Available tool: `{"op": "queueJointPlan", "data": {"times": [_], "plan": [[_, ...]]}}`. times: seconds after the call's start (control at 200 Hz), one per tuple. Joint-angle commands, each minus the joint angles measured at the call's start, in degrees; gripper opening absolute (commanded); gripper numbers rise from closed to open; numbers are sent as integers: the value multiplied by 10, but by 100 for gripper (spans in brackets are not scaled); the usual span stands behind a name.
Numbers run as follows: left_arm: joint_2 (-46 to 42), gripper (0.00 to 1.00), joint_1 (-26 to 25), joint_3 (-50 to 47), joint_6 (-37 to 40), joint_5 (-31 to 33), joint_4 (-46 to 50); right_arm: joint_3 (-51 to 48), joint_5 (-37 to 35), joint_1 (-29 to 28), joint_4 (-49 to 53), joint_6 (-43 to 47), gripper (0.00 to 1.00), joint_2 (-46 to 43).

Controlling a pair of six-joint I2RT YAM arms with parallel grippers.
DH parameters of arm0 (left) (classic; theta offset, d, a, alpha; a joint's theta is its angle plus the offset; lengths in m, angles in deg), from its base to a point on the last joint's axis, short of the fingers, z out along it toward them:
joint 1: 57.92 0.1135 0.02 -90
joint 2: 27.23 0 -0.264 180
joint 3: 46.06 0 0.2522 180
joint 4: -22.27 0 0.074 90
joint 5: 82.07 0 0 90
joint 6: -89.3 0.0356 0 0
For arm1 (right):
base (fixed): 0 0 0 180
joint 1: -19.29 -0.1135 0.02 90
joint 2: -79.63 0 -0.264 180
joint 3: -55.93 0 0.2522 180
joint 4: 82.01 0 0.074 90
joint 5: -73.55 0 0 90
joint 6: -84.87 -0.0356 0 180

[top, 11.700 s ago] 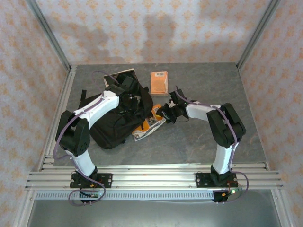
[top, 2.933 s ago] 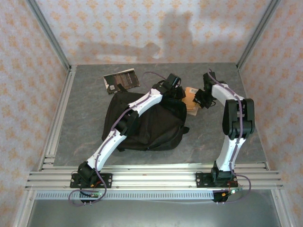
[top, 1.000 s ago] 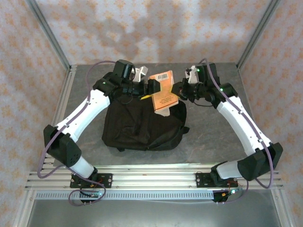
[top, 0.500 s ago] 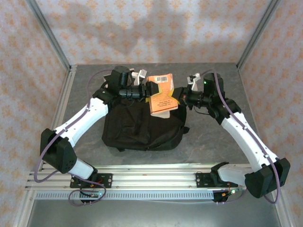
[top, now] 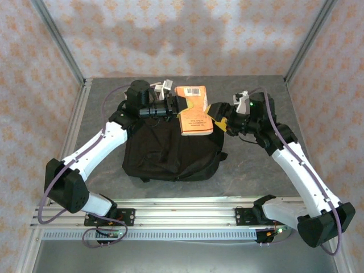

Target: Pack the student bag

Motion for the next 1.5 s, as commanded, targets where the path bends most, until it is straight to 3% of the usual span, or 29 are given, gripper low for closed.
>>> {"op": "queueJointPlan", "data": {"times": [0.0,0.095,0.295,0.45,0.681,0.886,1.006,1.226,1.271,1.376,1.496], "plan": [[-28,0,-4,7,-12,37,-31,10,-23,-2,7,-2,85,-9],[-30,0,-3,16,-40,111,-23,-3,-38,-1,-40,-57,86,-18],[-15,0,-6,16,-173,244,-117,-18,-85,-16,-122,-172,86,-15],[10,0,-15,21,-248,290,-192,-49,-140,-56,-236,-261,89,-12],[11,0,-35,34,-228,308,-160,-50,-195,-104,-353,-295,90,28],[9,0,-47,27,-224,317,-142,-39,-227,-105,-386,-287,81,53],[4,0,-55,30,-214,324,-122,-38,-256,-105,-390,-287,70,67],[5,0,-63,32,-192,324,-79,-30,-271,-105,-383,-280,20,83],[2,0,-63,31,-183,325,-62,-24,-275,-105,-361,-266,13,78],[-7,22,-60,41,-135,327,7,-8,-312,-102,-254,-203,0,50],[-10,44,-59,93,-9,333,159,23,-364,-93,-71,-125,0,9]]}}
